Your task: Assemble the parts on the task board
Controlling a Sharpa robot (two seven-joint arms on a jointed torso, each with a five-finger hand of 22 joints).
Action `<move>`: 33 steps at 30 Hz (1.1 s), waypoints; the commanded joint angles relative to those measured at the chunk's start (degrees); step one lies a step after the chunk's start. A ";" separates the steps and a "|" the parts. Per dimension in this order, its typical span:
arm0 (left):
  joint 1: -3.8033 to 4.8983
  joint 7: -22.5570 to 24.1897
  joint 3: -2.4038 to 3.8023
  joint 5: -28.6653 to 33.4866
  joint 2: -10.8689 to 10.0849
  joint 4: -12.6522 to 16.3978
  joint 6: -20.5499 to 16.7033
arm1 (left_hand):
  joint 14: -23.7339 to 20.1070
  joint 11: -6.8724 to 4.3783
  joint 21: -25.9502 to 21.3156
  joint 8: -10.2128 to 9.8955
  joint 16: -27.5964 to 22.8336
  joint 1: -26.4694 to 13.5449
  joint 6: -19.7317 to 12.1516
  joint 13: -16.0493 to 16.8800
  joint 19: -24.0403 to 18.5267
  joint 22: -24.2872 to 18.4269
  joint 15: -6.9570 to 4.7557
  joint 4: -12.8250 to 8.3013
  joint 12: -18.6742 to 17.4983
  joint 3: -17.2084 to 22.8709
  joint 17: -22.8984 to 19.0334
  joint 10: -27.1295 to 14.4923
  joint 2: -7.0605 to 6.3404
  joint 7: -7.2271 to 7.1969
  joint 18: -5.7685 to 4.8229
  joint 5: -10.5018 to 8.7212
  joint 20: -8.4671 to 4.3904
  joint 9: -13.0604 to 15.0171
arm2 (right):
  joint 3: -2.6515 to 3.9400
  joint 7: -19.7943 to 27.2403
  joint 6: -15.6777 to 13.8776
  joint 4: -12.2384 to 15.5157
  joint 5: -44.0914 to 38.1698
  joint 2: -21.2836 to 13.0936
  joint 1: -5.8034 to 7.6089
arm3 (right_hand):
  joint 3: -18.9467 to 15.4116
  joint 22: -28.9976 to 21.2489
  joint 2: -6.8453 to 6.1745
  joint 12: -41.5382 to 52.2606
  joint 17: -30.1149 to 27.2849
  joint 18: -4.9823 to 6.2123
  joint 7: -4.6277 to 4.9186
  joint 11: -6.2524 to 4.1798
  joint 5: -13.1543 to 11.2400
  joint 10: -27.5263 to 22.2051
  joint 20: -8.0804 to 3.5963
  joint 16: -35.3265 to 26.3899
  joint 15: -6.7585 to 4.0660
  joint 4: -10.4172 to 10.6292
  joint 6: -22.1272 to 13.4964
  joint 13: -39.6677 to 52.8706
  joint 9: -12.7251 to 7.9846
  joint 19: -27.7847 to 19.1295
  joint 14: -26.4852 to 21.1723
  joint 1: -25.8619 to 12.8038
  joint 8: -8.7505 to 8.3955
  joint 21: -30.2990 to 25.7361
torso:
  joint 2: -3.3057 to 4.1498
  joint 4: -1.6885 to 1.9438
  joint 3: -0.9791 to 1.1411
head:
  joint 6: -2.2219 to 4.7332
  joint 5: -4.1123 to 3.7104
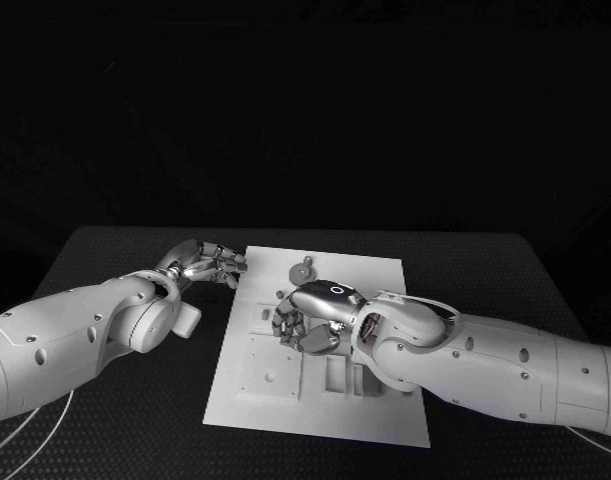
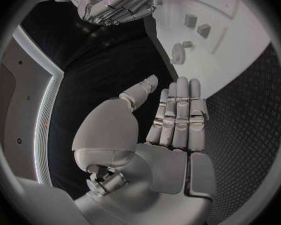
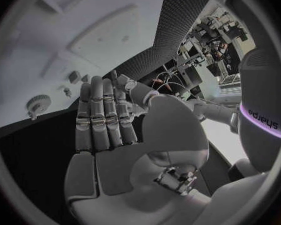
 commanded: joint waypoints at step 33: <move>0.10 0.63 0.06 0.70 0.45 0.09 -0.22 | 0.23 -0.04 -0.43 0.37 -0.55 -0.58 -0.55 -0.07 0.38 -0.13 0.04 0.05 -0.16 -0.33 0.28 -0.31 -0.23 0.04 -0.04 0.08 -0.06 -0.11 | -2.27 -0.67 0.87 -3.67 -9.01 2.10 -1.67 | -0.28 0.20 0.51 -0.54 0.37 0.32 0.32 0.04 -0.01 0.28 -0.17 -0.51 0.17 0.08 -0.15 0.26 0.20 0.42 0.22 0.22 -0.26 -0.32 | 0.05 -0.07 0.04 | -1.17 1.57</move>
